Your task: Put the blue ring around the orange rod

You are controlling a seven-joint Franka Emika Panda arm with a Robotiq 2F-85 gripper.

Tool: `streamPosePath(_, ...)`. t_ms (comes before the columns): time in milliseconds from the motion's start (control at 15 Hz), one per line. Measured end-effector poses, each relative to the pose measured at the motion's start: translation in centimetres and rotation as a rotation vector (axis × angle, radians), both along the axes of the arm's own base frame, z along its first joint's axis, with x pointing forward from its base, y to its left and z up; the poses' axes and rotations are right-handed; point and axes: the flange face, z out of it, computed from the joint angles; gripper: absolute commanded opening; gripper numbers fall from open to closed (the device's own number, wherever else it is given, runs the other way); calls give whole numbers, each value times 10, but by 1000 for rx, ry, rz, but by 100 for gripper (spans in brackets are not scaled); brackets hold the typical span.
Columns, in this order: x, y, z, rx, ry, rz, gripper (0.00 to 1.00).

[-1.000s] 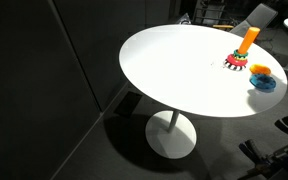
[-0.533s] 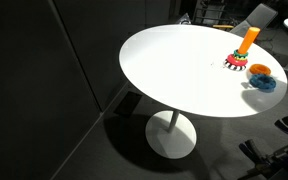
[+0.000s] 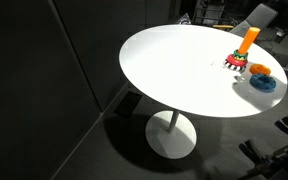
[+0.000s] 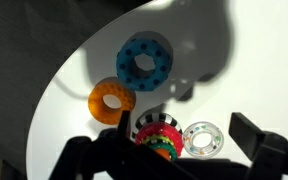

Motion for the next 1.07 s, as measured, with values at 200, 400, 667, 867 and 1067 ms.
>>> streamPosePath(200, 11, -3, -22, -4, 16, 48, 100)
streamPosePath(400, 19, -6, -46, 11, 39, 119, 100)
streamPosePath(667, 24, -9, -71, 39, 65, 187, 100)
streamPosePath(867, 28, -13, -78, 38, 72, 187, 100)
streamPosePath(1067, 29, -13, -78, 38, 71, 187, 100)
